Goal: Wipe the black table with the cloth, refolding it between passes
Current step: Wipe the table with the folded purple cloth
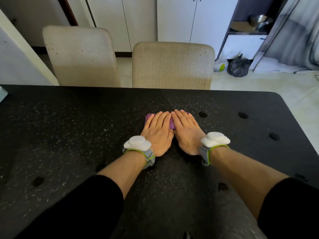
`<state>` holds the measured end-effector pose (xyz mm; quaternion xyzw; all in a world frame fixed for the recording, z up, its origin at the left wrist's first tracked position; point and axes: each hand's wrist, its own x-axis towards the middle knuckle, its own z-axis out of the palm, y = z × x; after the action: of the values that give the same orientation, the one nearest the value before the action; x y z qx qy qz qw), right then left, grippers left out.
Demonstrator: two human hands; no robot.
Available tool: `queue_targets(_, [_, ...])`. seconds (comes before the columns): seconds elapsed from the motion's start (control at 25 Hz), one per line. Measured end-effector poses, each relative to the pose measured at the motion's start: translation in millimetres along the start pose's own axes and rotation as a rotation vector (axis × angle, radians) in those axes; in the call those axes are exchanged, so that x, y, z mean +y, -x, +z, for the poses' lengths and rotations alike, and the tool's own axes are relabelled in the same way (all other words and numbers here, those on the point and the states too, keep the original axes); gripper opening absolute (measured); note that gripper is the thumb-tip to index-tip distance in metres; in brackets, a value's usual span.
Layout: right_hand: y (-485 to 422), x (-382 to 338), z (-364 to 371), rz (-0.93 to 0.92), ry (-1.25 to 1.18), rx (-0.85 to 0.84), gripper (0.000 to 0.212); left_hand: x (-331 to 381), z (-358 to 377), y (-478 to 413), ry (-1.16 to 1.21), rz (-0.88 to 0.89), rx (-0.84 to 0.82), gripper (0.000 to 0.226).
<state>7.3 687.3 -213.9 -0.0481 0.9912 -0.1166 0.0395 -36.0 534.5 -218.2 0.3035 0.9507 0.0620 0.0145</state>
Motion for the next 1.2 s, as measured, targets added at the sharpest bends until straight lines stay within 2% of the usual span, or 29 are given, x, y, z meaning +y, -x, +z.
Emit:
queue_targets(0.16, [-60.4,29.6,-2.7,-0.007,-0.002,0.045,0.066,-13.3,3.9,-63.4,0.020,-0.027,0.018,0.073])
queue_targets(0.28, [-95.2,41.5,-7.5,-0.014,0.011,0.071,0.067,-23.7,0.0,-97.2,0.019,-0.034,0.048,0.087])
queue_targets(0.6, [-138.5,57.3,-14.1,-0.045,0.011,0.077,0.070,-37.1,3.5,-139.4,0.021,-0.068,0.076,0.084])
queue_targets(0.8, [-128.8,52.5,-14.1,-0.030,-0.006,0.078,0.071,-27.9,4.5,-131.9,0.052,-0.127,0.066,0.079])
queue_targets(0.96, [-102.4,48.6,-8.0,-0.032,-0.007,0.062,0.070,-19.3,7.1,-109.6,0.051,-0.115,0.022,0.058])
queue_targets(1.2, [-25.9,30.5,-2.2,0.000,0.001,0.061,0.069,16.8,0.7,-39.9,0.023,-0.075,-0.011,0.060])
